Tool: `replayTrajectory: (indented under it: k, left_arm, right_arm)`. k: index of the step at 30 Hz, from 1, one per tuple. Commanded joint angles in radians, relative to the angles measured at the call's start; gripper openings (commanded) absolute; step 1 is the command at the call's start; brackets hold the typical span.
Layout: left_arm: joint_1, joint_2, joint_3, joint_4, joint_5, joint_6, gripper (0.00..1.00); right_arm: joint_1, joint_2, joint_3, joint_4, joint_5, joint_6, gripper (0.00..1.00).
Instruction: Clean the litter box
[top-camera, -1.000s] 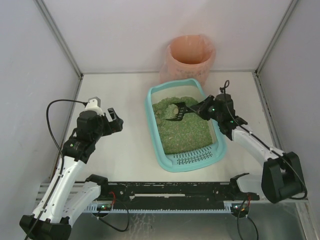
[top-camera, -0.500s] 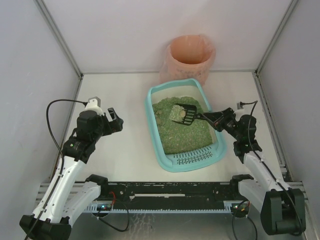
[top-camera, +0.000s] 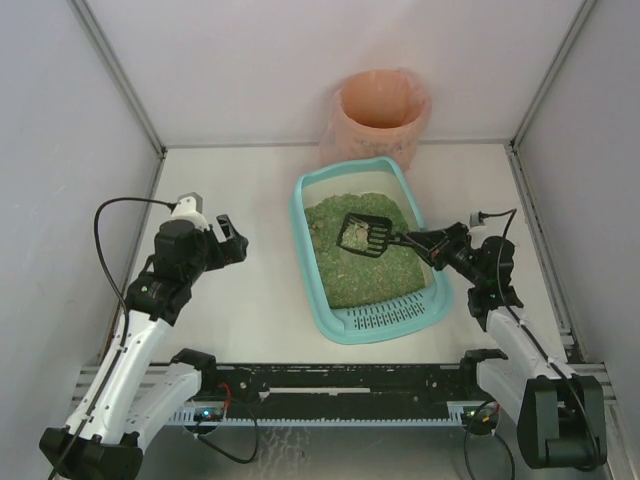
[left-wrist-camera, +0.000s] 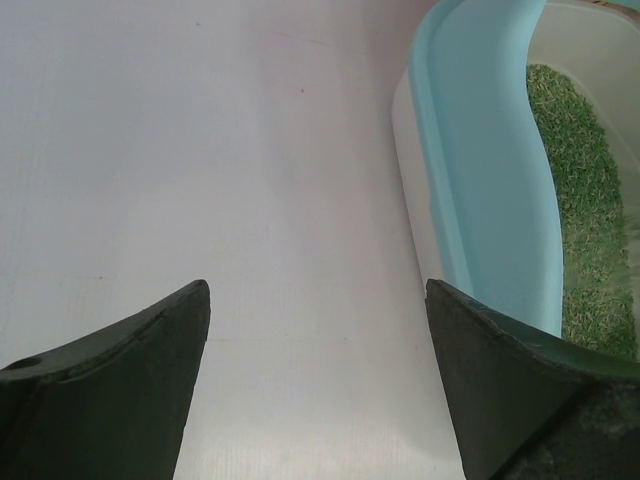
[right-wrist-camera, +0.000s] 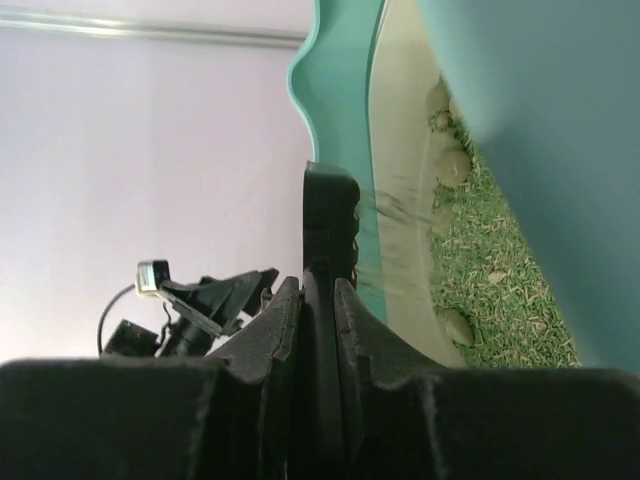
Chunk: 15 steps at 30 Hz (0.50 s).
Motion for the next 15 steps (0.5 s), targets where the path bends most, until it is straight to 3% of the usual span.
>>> replayTrajectory:
  k: [1, 5, 10, 15]
  left_arm:
    - [0.007, -0.001, -0.009, 0.030, -0.003, 0.002, 0.92]
    - [0.007, -0.015, -0.014, 0.016, -0.040, 0.007, 0.92]
    - [0.007, -0.006, -0.006, 0.014, -0.033, 0.008, 0.92]
    - [0.007, -0.003, -0.007, 0.020, -0.029, 0.006, 0.92]
  right_arm:
    - [-0.068, -0.010, -0.021, 0.091, -0.028, 0.074, 0.00]
    - [0.014, 0.003, 0.033, 0.078, -0.041, 0.013, 0.00]
    - [-0.102, -0.039, -0.039, 0.068, -0.028, 0.071, 0.00]
    - [-0.031, -0.036, 0.047, 0.019, -0.079, -0.044, 0.00]
